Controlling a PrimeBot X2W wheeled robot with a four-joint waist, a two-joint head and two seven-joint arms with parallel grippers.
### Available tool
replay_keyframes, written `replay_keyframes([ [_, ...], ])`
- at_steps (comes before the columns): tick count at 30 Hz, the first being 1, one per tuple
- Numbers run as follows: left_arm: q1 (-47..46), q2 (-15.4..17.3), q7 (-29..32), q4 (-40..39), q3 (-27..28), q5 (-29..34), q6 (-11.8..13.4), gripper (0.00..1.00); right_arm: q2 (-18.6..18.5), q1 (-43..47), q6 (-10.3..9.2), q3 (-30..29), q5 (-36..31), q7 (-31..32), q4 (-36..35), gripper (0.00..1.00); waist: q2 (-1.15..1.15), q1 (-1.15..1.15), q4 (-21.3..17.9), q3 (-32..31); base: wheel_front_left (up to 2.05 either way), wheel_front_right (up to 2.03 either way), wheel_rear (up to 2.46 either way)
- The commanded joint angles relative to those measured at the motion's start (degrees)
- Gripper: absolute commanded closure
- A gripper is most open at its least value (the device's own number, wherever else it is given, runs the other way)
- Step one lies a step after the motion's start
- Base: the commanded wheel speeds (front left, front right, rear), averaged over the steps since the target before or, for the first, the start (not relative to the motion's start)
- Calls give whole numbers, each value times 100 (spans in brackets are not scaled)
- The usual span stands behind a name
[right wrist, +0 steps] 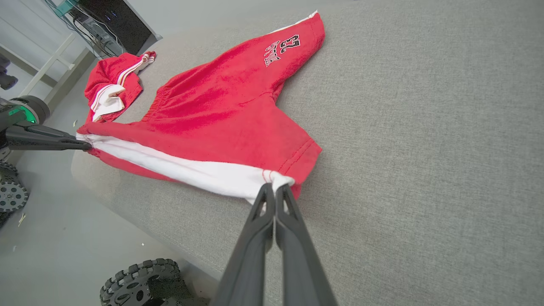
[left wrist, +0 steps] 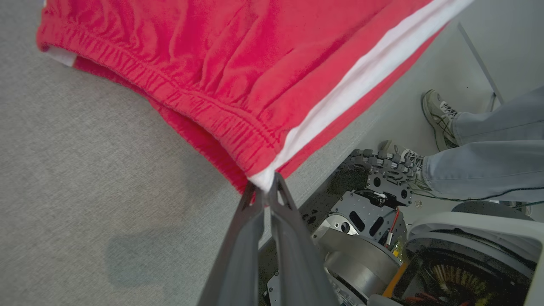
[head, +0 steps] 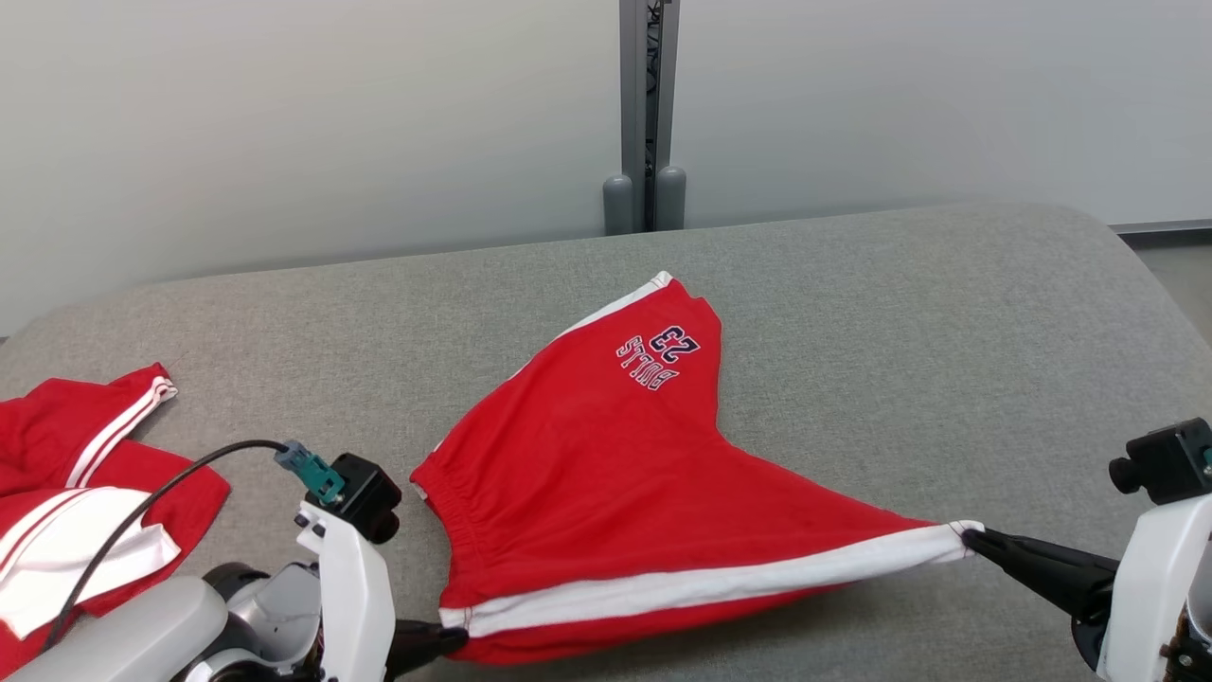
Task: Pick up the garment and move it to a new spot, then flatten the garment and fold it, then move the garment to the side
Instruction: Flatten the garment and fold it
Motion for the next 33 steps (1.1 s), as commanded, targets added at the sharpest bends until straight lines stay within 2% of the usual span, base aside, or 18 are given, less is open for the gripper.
replay_keyframes([
  [1,121,67,40,-154,18,-105,80,100,-89,83,1,-4,69,95,-70,100,0,1,-10,5,0,0,0],
  [4,220,158,83,-459,26,-175,234,100,-190,139,1,-15,128,203,-227,100,0,1,-14,37,0,0,0],
  [7,171,99,73,-598,48,-163,327,100,-194,-8,1,-147,87,173,-332,100,0,1,17,179,0,0,0],
  [11,-160,-79,231,-497,142,-279,287,100,-30,-234,1,-285,222,326,-276,100,0,1,107,427,0,0,0],
  [19,-1005,-719,842,446,308,-656,324,100,618,-1092,2,-521,570,1071,690,100,0,1,378,940,0,0,0],
  [23,-1405,-1011,883,881,406,-661,322,100,774,-1482,2,-642,565,1268,1225,100,0,1,574,1263,0,0,0],
  [33,-1919,-1274,671,1276,639,-527,236,100,913,-2279,1,-1046,548,1295,1811,100,0,1,957,1933,0,0,0],
])
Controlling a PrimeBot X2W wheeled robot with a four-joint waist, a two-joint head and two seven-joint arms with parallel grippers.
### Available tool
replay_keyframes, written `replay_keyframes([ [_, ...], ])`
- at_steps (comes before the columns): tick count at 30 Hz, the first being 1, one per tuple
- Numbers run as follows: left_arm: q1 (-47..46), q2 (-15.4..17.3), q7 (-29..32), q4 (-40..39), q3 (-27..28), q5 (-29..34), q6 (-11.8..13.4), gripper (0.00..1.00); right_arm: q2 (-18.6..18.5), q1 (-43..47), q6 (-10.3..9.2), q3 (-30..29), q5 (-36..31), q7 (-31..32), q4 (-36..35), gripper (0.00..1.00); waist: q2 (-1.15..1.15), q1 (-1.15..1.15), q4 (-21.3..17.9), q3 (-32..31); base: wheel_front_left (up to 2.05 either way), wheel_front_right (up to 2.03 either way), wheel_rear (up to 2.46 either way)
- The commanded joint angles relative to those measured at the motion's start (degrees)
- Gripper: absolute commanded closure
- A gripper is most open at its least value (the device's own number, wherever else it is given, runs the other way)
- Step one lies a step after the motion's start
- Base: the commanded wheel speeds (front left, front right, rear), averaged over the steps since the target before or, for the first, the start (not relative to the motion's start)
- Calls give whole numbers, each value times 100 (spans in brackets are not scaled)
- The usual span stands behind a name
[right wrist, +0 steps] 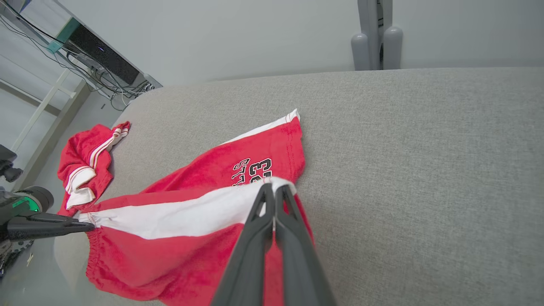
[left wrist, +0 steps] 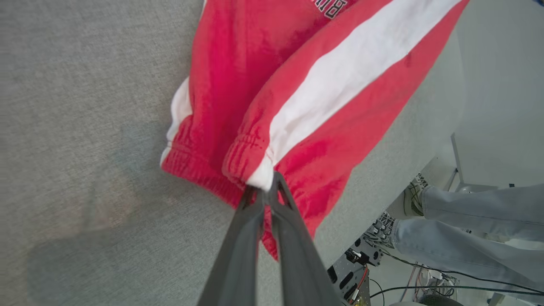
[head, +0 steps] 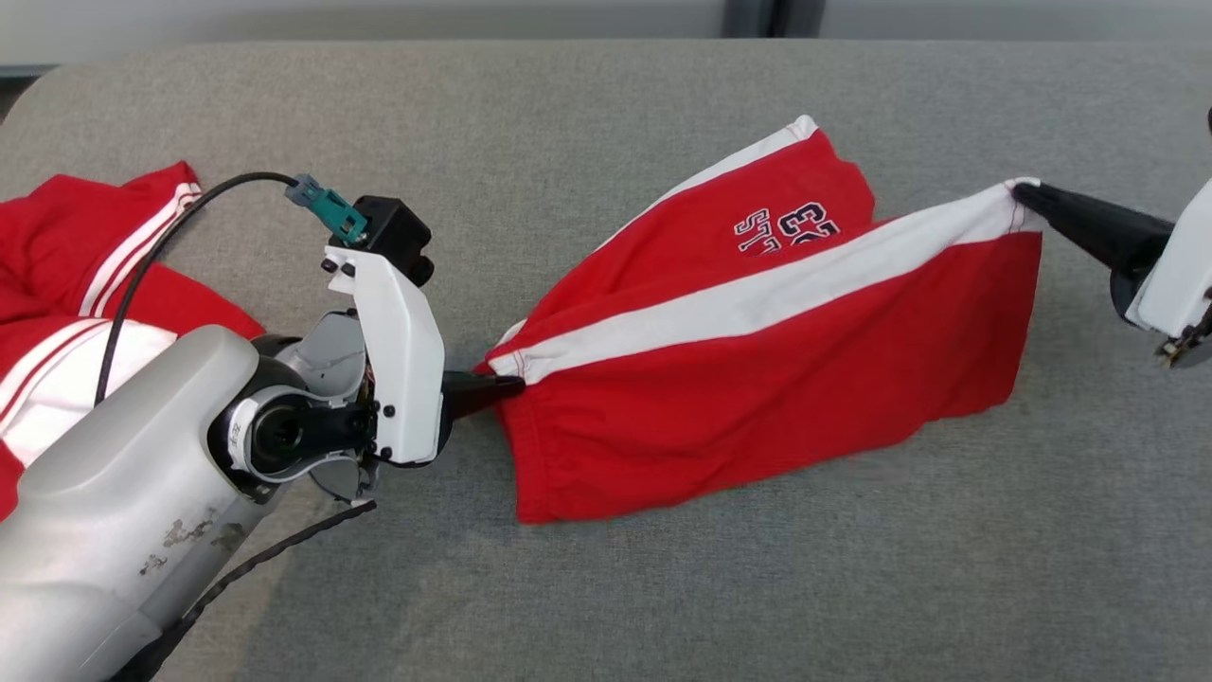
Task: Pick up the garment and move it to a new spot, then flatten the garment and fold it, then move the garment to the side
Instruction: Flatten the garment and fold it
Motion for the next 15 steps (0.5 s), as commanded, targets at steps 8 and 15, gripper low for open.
replay_keyframes([
  [8,-254,-64,-293,32,155,173,6,100,127,-460,1,-14,-277,43,365,100,0,0,401,456,0,0,0],
  [15,-405,-112,-451,-143,253,256,42,100,231,-944,1,-62,-329,53,736,100,0,0,637,725,0,0,0],
])
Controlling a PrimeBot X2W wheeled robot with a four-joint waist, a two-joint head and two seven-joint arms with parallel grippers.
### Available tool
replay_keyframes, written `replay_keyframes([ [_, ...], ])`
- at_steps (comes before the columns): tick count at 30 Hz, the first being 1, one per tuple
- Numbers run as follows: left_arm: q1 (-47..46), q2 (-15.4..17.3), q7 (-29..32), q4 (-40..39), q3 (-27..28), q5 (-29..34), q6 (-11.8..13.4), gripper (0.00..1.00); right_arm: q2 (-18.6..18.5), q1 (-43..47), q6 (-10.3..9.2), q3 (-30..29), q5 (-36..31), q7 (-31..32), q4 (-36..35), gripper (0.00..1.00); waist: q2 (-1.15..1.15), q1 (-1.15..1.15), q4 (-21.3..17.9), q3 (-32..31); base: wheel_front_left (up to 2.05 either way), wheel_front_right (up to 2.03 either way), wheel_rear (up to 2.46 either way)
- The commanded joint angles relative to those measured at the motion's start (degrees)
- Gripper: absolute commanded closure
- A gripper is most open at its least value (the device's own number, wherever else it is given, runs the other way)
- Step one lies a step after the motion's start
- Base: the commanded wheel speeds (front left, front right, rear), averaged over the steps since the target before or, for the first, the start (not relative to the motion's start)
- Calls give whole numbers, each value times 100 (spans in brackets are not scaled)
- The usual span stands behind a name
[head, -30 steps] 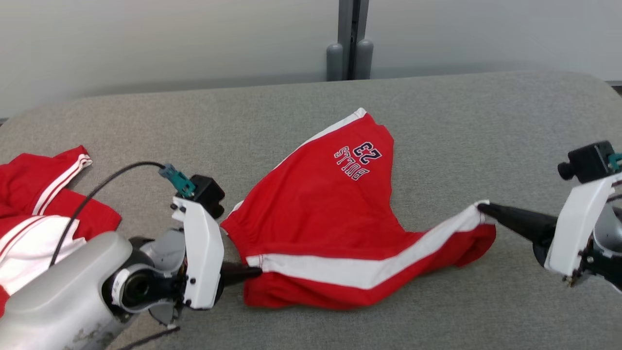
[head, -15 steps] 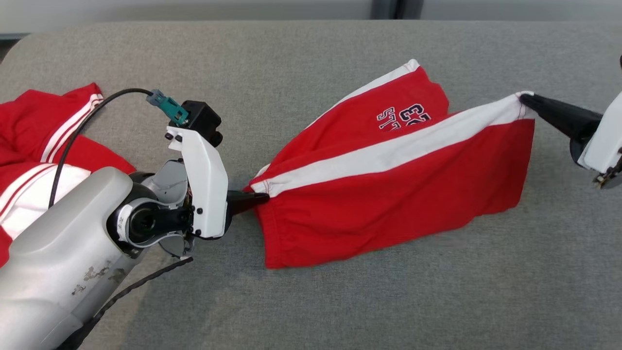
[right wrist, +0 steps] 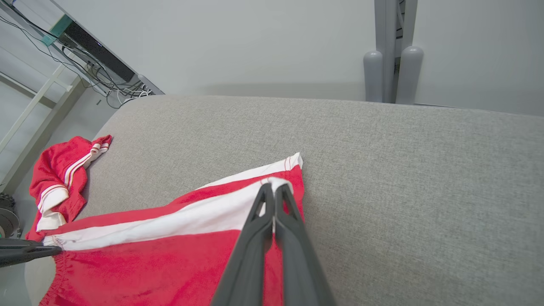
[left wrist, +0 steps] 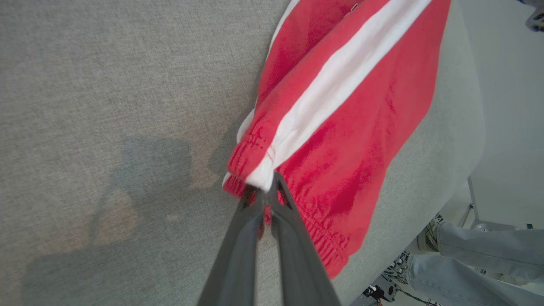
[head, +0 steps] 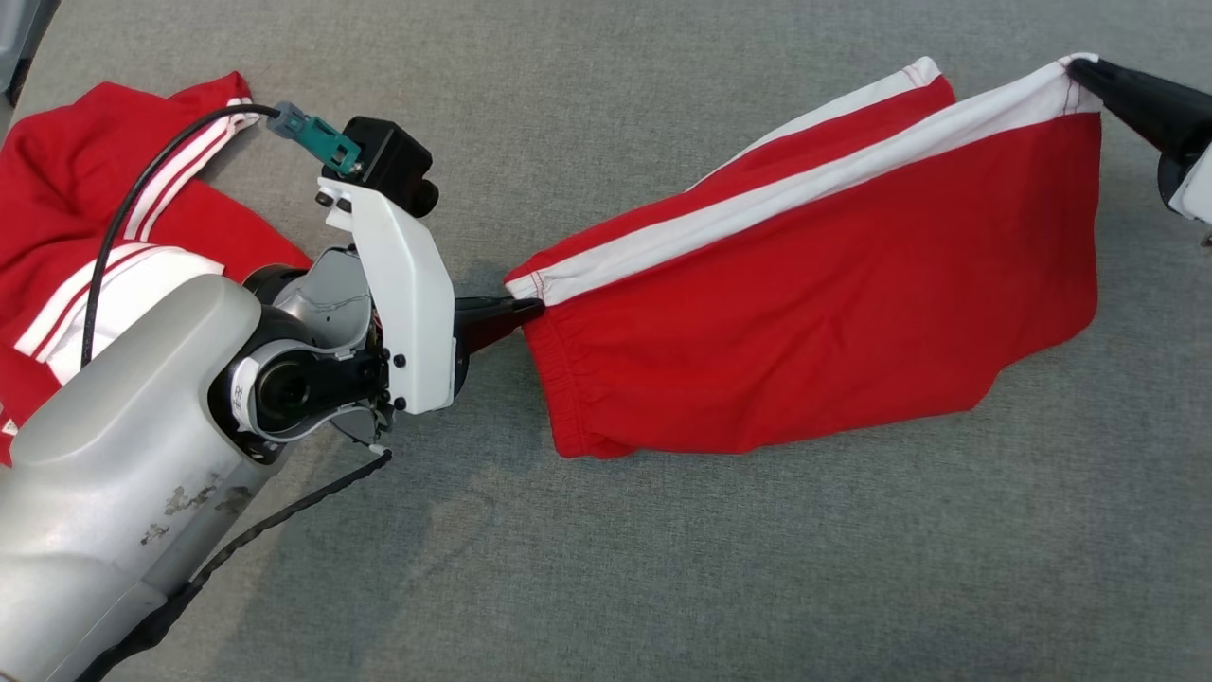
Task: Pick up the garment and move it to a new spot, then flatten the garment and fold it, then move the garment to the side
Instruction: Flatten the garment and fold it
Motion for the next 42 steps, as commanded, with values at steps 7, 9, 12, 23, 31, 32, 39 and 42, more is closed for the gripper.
replay_keyframes([
  [7,-173,-8,-105,-140,38,140,95,100,9,-326,1,41,-49,45,227,100,0,0,263,270,0,0,0],
  [9,-233,-45,-186,-193,69,190,125,100,-19,-450,1,32,-45,81,296,100,0,0,312,385,0,0,0],
  [12,-285,-108,-242,-260,66,268,160,100,-57,-611,1,65,-116,127,431,100,0,0,393,566,0,0,0],
  [23,-423,-176,-265,-290,57,346,248,100,68,-850,1,250,-157,-27,444,100,0,0,488,809,0,0,0],
  [31,-396,-117,-219,-113,-23,417,181,0,173,-743,1,395,-61,-167,305,0,0,0,374,624,0,0,0],
  [32,-396,-117,-219,-113,-23,417,181,0,173,-743,1,395,-61,-167,305,0,0,0,374,624,0,0,0],
  [39,-243,40,-217,140,-61,469,164,0,249,-480,1,536,10,-440,222,0,0,0,206,182,0,0,0],
  [42,-152,159,-265,180,-61,511,137,0,296,-337,1,565,29,-661,188,0,0,0,117,-18,0,0,0],
])
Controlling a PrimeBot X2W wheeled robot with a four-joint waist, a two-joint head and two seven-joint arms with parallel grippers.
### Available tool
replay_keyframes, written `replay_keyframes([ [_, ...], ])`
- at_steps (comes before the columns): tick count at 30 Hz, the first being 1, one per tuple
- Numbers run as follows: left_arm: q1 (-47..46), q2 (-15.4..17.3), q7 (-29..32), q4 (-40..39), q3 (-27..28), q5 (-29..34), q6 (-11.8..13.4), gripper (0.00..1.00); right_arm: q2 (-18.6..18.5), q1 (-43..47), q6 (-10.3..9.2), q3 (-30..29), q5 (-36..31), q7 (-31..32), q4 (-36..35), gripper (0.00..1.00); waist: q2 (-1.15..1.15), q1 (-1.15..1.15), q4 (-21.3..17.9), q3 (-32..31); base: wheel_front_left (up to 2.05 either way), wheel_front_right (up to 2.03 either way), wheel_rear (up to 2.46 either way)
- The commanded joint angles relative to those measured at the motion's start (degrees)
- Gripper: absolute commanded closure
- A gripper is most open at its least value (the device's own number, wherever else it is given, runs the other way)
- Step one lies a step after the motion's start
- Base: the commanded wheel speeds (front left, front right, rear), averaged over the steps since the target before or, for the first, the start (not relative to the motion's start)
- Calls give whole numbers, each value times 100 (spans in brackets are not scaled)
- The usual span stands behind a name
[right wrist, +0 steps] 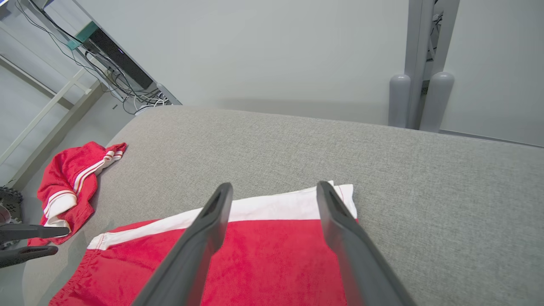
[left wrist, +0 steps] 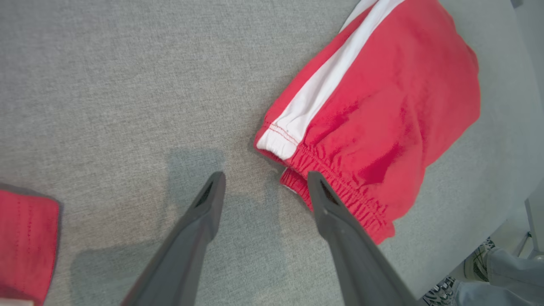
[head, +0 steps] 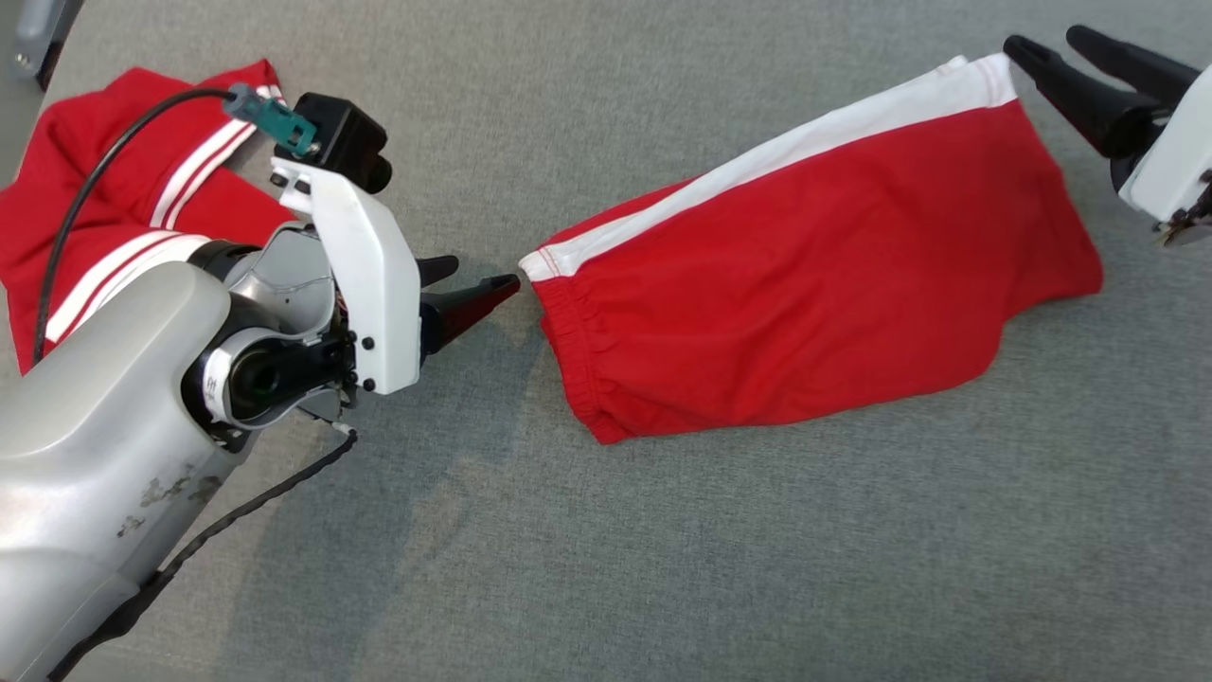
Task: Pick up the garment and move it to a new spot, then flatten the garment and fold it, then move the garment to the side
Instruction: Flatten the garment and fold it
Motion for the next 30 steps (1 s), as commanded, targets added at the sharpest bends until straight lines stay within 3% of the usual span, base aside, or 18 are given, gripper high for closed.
replay_keyframes([
  [1,80,55,-83,8,30,59,-42,0,8,133,1,23,2,-128,10,0,0,0,-114,-211,0,0,0],
  [5,187,200,-604,-39,152,285,-74,0,106,352,2,86,-62,-513,105,0,0,0,-183,-477,0,0,0],
  [9,459,169,-1521,-43,361,529,-145,0,193,668,1,154,-111,-1013,299,0,0,0,-188,-803,0,0,0],
  [15,970,87,-2592,-60,609,663,-57,0,412,1041,1,245,-157,-1491,611,0,0,0,-199,-1169,0,0,0],
  [21,1532,31,-3700,-351,692,1132,344,0,533,1276,2,311,-177,-1826,979,0,0,0,-117,-1249,0,0,0],
  [26,1999,-100,-4714,-709,782,1620,831,0,550,1417,1,304,-56,-1974,1278,0,0,0,51,-1199,0,0,0],
  [30,2423,-260,-5217,-956,932,1857,1094,0,549,1495,1,304,70,-1917,1551,0,0,0,201,-1149,0,0,0],
])
